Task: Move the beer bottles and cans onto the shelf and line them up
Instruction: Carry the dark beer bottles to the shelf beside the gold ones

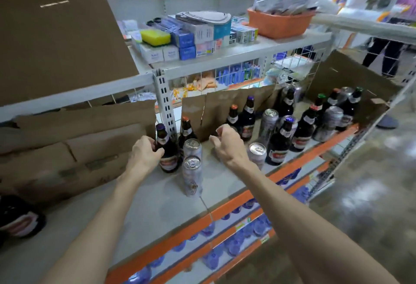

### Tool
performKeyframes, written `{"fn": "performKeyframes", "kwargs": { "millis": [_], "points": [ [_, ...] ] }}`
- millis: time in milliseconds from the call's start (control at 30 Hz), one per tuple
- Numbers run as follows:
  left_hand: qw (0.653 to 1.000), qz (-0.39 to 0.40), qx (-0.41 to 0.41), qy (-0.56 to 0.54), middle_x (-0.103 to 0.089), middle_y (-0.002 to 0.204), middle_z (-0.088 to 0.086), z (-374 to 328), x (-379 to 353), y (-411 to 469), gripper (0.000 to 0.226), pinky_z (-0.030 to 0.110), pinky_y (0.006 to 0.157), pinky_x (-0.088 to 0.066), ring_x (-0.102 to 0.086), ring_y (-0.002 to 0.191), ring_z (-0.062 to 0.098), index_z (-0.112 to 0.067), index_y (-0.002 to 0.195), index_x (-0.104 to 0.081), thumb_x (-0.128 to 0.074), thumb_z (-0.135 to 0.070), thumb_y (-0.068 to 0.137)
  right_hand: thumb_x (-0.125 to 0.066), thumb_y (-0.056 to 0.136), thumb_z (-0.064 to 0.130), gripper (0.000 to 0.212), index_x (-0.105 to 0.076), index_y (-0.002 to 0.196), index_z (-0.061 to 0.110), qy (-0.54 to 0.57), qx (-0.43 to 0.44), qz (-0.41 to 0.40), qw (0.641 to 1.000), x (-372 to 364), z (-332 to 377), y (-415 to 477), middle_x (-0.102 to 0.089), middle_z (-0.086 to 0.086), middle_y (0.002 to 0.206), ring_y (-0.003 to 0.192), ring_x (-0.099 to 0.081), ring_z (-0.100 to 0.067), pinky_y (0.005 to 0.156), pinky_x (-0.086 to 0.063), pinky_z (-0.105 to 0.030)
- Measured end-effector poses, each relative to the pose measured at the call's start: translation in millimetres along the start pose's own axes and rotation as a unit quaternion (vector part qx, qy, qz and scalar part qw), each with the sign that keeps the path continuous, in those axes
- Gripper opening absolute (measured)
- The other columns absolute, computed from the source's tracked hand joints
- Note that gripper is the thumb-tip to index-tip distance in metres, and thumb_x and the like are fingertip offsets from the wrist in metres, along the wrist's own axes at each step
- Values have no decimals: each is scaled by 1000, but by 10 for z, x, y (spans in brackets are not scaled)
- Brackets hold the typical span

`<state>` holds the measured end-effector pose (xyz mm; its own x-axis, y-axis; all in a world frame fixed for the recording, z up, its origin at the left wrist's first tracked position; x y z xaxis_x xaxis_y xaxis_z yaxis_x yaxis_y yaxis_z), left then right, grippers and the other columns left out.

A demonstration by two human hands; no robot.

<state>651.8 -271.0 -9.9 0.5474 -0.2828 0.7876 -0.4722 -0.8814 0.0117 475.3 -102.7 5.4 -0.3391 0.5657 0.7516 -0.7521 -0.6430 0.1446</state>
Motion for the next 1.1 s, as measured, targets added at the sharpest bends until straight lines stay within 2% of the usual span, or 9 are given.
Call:
{"fn": "performKeyframes", "kwargs": {
  "millis": [133,267,367,467,567,700,800,867,1100],
  "points": [
    [1000,20,17,-14,-64,118,20,-60,-156,319,45,36,83,-44,-59,113,37,-3,121,-57,-70,-30,87,-58,94,33,37,-53,119,6,-24,14,46,999,-304,111,378,-62,-15,121,115,-56,-34,89,-46,-41],
    [995,70,-39,-57,-67,93,4,-154,-338,669,23,27,70,-39,-66,97,26,-12,105,-65,-71,-26,86,-58,91,33,29,-55,108,10,-12,-3,95,995,-585,183,805,-68,-15,108,101,-60,-39,77,-48,-39],
    [995,42,-47,-72,-72,96,2,-67,-387,857,24,33,73,-50,-67,93,24,-18,102,-67,-72,-29,82,-60,87,33,24,-55,96,12,6,-17,127,992,-811,235,1025,-71,-12,103,93,-60,-39,71,-46,-36],
    [998,4,2,-66,-72,95,5,49,-394,927,24,36,72,-50,-66,89,27,-14,97,-66,-76,-29,81,-68,86,29,29,-58,107,11,27,-6,140,990,-956,284,1105,-69,-16,102,94,-61,-39,73,-46,-38],
    [997,-20,32,-72,-72,96,8,174,-421,983,22,37,74,-49,-66,92,30,-12,96,-67,-76,-25,82,-69,86,27,28,-59,106,11,45,-9,138,989,-1031,244,1158,-69,-16,101,95,-62,-39,76,-48,-40],
    [994,-51,38,-92,-71,97,4,163,-446,968,19,27,69,-38,-62,89,23,-12,99,-68,-76,-21,83,-68,85,26,25,-60,105,13,70,4,120,990,-1081,197,1206,-69,-15,98,92,-62,-38,73,-48,-39],
    [991,-73,46,-106,-65,81,-2,125,-468,897,15,19,55,-33,-56,76,18,-17,80,-61,-76,-17,82,-64,89,24,21,-58,105,11,64,23,123,990,-1108,212,1212,-69,-16,100,92,-62,-39,72,-46,-37],
    [986,-91,59,-129,-65,79,-2,136,-465,815,17,22,58,-35,-58,75,19,-19,78,-61,-77,-14,80,-63,90,26,22,-58,105,12,60,38,135,988,-1128,229,1180,-69,-16,100,93,-62,-40,74,-48,-40],
    [958,-181,132,-179,-74,95,7,394,-52,350,24,35,77,-50,-68,89,27,-14,100,-72,-80,-16,77,-62,91,23,27,-59,116,12,66,119,172,976,-1067,617,946,-69,-17,109,100,-61,-40,77,-46,-38]
  ]
}}
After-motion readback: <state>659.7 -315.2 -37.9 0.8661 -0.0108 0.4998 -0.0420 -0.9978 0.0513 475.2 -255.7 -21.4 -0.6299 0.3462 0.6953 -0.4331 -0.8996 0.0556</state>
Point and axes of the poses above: each hand's wrist, its own y-axis towards the middle knuckle, its own x-axis out of the back of the hand, z = x × y, the point moved 4 cm from there along y, towards the middle knuckle
